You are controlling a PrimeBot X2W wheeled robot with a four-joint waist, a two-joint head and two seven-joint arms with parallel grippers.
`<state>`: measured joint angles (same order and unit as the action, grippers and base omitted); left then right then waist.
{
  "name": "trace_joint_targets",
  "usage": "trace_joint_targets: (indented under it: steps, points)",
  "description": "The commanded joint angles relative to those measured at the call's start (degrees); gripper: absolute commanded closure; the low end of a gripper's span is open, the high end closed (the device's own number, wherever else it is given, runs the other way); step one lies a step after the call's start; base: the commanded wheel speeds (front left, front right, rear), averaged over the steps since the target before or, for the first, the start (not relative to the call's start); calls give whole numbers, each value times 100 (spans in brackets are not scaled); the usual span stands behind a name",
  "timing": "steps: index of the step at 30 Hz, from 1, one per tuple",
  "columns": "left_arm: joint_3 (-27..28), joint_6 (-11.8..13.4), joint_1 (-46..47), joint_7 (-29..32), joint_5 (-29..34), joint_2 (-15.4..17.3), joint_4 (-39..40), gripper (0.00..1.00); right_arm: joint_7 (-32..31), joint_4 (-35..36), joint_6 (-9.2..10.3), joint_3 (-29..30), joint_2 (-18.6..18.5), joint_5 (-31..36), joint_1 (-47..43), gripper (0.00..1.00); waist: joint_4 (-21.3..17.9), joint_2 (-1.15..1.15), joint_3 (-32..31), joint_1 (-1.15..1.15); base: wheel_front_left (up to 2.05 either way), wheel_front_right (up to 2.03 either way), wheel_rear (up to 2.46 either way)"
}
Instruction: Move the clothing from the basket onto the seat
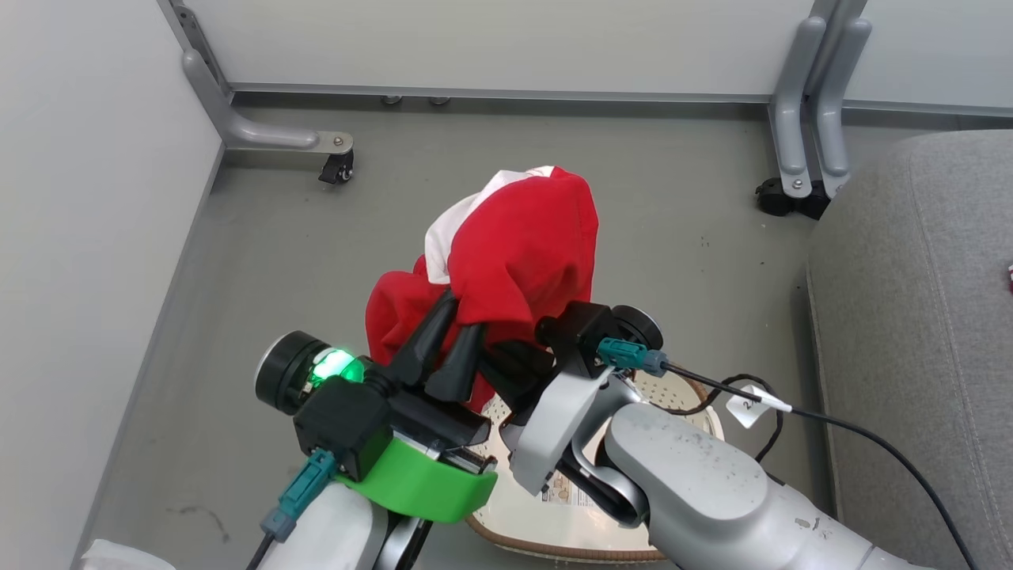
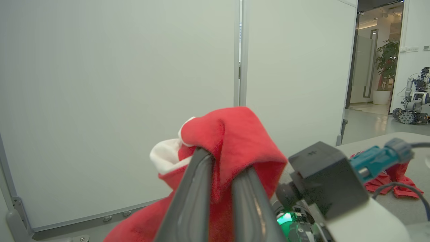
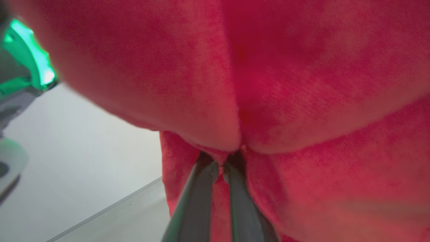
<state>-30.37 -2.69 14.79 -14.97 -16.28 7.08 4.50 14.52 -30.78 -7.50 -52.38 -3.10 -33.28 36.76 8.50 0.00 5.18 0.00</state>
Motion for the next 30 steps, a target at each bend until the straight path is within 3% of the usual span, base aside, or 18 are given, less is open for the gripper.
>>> trace_joint_targets:
  steps: [1,10,22,30]
  points:
    - [16,50,26,-22,96,53,-10,0,38,-15,2,49,-6,70,50,100,-4,0,-4,0,0,0,0]
    - [291,409,-161,7,239,307,-103,0,71,43,2,452,-2,361,-91,100,-32,0,-74,0,0,0,0]
    - [994,859,-655,64,-23,740,-503,0,72,155,1,791,-39,573,-282,100,-102,0,-118,0,0,0,0]
    - [1371,964,-998,17,-270,873,-1065,0,72,225,1,1036,-69,696,-500,100,-142,0,-212,0,0,0,0]
